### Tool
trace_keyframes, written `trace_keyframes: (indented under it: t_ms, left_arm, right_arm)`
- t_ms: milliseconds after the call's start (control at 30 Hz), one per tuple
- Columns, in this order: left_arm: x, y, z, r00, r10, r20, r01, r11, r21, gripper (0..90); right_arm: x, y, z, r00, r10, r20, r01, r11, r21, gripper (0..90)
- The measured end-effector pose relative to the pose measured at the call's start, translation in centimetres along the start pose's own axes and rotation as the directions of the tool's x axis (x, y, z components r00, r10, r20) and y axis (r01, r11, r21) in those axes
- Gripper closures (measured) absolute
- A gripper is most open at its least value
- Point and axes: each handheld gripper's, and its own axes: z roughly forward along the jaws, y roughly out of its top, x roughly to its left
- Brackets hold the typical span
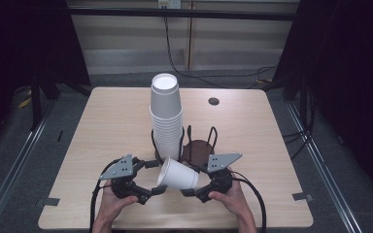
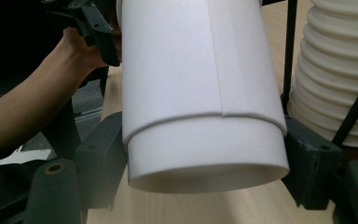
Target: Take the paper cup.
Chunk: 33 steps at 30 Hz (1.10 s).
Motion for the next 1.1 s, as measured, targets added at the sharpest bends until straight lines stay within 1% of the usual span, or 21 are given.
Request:
trace_keyframes:
  t_ms: [33, 100, 167, 233, 300, 367, 433, 533, 567, 667, 767, 833, 933, 1000, 1033, 1100]
  left_arm:
    - [0.0, 0.0, 0.2, 1.0, -0.007, 0.006, 0.008, 0.9999, -0.007, 15.5]
    - [0.1, 0.1, 0.4, 1.0, -0.004, -0.004, 0.004, 0.9999, 0.01, 15.5]
    - [0.2, 0.2, 0.7, 1.0, -0.006, 0.001, 0.006, 0.9998, 0.018, 13.0]
    - [0.2, 0.3, 0.8, 1.0, 0.0, -0.003, 0.0, 0.9997, 0.022, 11.1]
    - [0.3, 0.3, 1.0, 1.0, -0.006, 0.002, 0.006, 0.9997, 0.023, 10.2]
    - [0.3, 0.3, 1.1, 0.9999, 0.0, 0.012, 0.0, 0.9995, 0.031, 9.0]
    - [0.3, 0.3, 1.3, 0.9999, -0.004, 0.013, 0.004, 0.9992, 0.04, 7.8]
    - [0.3, 0.2, 1.5, 0.9997, -0.008, 0.022, 0.007, 0.9994, 0.035, 7.1]
    - [0.3, 0.2, 1.6, 0.9996, -0.006, 0.028, 0.004, 0.9993, 0.038, 5.5]
    - [0.3, 0.2, 1.9, 0.9995, -0.008, 0.029, 0.007, 0.9993, 0.037, 2.9]
    - [0.3, 0.4, 2.1, 0.9993, -0.003, 0.038, 0.002, 0.9993, 0.038, 2.7]
    - [0.2, 0.4, 2.2, 0.9992, -0.01, 0.04, 0.009, 0.9993, 0.035, 3.1]
    - [0.1, 0.3, 2.3, 0.9991, -0.009, 0.042, 0.007, 0.999, 0.045, 3.5]
    - [0.1, 0.3, 2.3, 0.999, -0.005, 0.044, 0.003, 0.9991, 0.043, 3.5]
    - [0.2, 0.3, 2.3, 0.9991, -0.01, 0.042, 0.009, 0.9992, 0.04, 3.6]
    - [0.3, 0.4, 2.4, 0.9982, -0.02, 0.057, 0.018, 0.9994, 0.029, 3.6]
  right_arm:
    - [0.0, 0.0, 0.0, 1.0, -0.001, -0.002, 0.001, 1.0, 0.0, 24.9]
    - [0.1, 0.0, 0.0, 1.0, -0.004, -0.002, 0.004, 1.0, 0.006, 24.9]
    - [0.1, 0.0, 0.0, 1.0, -0.008, -0.001, 0.008, 1.0, 0.01, 24.9]
    - [0.1, 0.0, 0.0, 1.0, -0.008, 0.0, 0.008, 1.0, 0.009, 24.9]
    - [0.1, 0.0, 0.0, 0.9999, -0.01, -0.004, 0.01, 1.0, 0.01, 24.9]
    - [0.1, 0.0, 0.1, 0.9999, -0.015, -0.007, 0.015, 1.0, 0.01, 24.9]
    - [0.2, 0.0, 0.2, 0.9998, -0.016, -0.009, 0.016, 1.0, 0.016, 24.9]
    - [0.3, 0.1, 0.3, 0.9997, -0.021, -0.01, 0.021, 1.0, 0.019, 24.9]
    - [0.4, 0.1, 0.3, 0.9997, -0.024, -0.01, 0.025, 0.999, 0.024, 24.9]
    - [0.5, 0.2, 0.3, 0.9995, -0.03, -0.011, 0.03, 0.999, 0.026, 24.9]
    - [0.4, 0.2, 0.4, 0.9994, -0.03, -0.019, 0.031, 0.999, 0.025, 24.9]
    - [0.5, 0.2, 0.5, 0.9992, -0.031, -0.024, 0.032, 0.999, 0.027, 24.9]
    - [0.5, 0.2, 0.7, 0.999, -0.036, -0.026, 0.037, 0.999, 0.025, 24.9]
    - [0.5, 0.2, 0.7, 0.9989, -0.038, -0.027, 0.039, 0.999, 0.031, 24.9]
    - [0.5, 0.3, 0.6, 0.9988, -0.039, -0.028, 0.04, 0.999, 0.03, 24.9]
    - [0.5, 0.3, 0.6, 0.9989, -0.037, -0.028, 0.038, 0.999, 0.027, 24.9]
